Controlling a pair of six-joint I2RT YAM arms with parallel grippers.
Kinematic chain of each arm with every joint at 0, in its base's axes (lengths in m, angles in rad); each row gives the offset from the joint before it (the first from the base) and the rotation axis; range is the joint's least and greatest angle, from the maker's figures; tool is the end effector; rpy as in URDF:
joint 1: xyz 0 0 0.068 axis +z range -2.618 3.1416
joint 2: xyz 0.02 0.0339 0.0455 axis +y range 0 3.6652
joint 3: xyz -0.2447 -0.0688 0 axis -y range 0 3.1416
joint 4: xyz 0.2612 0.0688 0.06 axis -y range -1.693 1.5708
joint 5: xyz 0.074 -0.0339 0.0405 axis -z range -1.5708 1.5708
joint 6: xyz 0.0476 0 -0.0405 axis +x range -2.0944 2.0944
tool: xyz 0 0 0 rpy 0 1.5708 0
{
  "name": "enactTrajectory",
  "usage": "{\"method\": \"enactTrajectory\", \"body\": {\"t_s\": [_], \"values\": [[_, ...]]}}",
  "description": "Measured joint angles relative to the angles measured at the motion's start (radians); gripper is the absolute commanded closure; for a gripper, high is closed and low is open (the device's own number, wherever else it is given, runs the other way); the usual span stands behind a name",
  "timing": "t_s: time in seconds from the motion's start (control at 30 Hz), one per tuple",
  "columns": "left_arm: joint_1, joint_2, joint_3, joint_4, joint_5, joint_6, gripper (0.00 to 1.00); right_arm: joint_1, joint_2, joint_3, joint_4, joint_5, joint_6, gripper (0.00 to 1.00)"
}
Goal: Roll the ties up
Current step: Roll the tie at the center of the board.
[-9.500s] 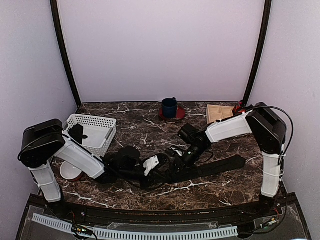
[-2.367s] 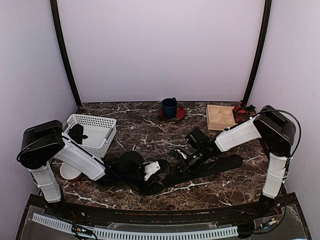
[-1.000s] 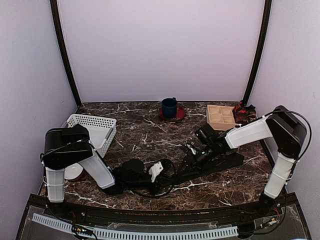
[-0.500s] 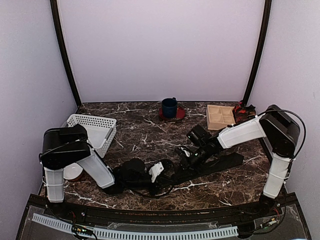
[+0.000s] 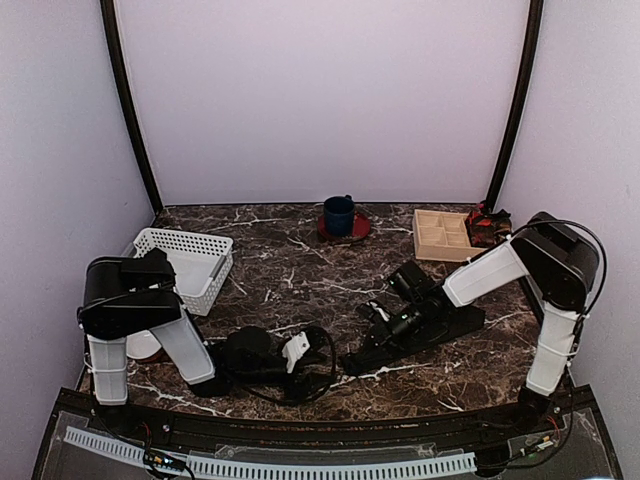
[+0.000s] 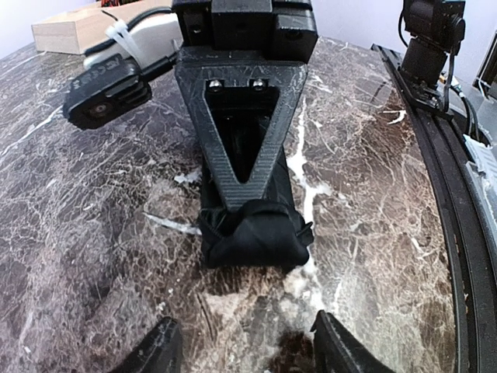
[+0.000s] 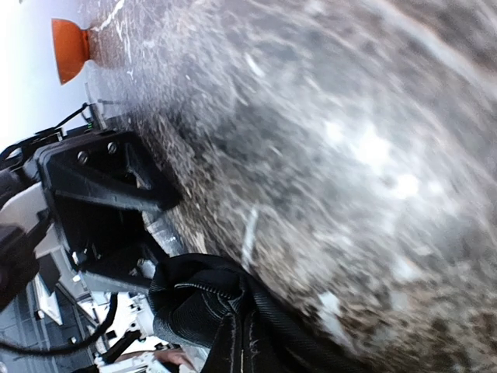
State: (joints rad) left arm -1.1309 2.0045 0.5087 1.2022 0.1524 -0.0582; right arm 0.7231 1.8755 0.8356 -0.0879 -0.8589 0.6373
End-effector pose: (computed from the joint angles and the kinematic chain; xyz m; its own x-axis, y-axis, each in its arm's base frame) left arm 0.1289 -0.2909 0.0445 -0.1787 0.2446 -0.9530 0.9474 0.3042 -0.0995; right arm 0.2179 0.2404 0.0571 -0.9464 -0.3168 0.0625 -0.1399 0.5768 0.8048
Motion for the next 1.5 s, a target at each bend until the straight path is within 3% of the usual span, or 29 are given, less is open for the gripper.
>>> {"method": "enactTrajectory", "body": {"t_s": [0.27, 0.6, 0.67, 0.8, 0.9, 1.07, 1.17, 1.27, 1.4, 1.5], "values": [[-0.003, 0.057, -0.01, 0.129, 0.009, -0.001, 0.38, -0.046, 0.022, -0.035, 0.064, -0.073, -0.027, 1.0], [-0.038, 0.189, 0.142, 0.216, 0.005, -0.024, 0.34, -0.051, 0.033, -0.036, 0.077, -0.092, -0.034, 1.0], [-0.048, 0.208, 0.167, 0.223, -0.004, -0.024, 0.42, -0.051, 0.033, -0.038, 0.083, -0.092, -0.03, 1.0], [-0.059, 0.219, 0.188, 0.212, -0.053, -0.026, 0.67, -0.051, 0.036, -0.039, 0.092, -0.096, -0.021, 1.0], [-0.06, 0.204, 0.187, 0.171, -0.097, -0.021, 0.71, -0.051, 0.036, -0.04, 0.098, -0.095, -0.011, 1.0], [-0.066, 0.121, 0.176, 0.022, -0.144, -0.001, 0.72, -0.043, 0.019, -0.034, 0.082, -0.083, -0.013, 0.71], [-0.068, 0.071, 0.173, -0.072, -0.152, 0.019, 0.71, -0.045, -0.035, -0.024, 0.029, -0.037, -0.009, 0.63], [-0.068, 0.039, 0.179, -0.148, -0.154, 0.032, 0.69, -0.047, -0.086, -0.022, -0.012, 0.008, 0.008, 0.64], [-0.068, 0.021, 0.204, -0.236, -0.153, 0.048, 0.69, -0.035, -0.109, -0.005, -0.041, 0.019, 0.035, 0.77], [-0.068, 0.016, 0.216, -0.264, -0.153, 0.052, 0.68, -0.008, -0.107, 0.002, -0.034, 0.019, 0.056, 0.79]]}}
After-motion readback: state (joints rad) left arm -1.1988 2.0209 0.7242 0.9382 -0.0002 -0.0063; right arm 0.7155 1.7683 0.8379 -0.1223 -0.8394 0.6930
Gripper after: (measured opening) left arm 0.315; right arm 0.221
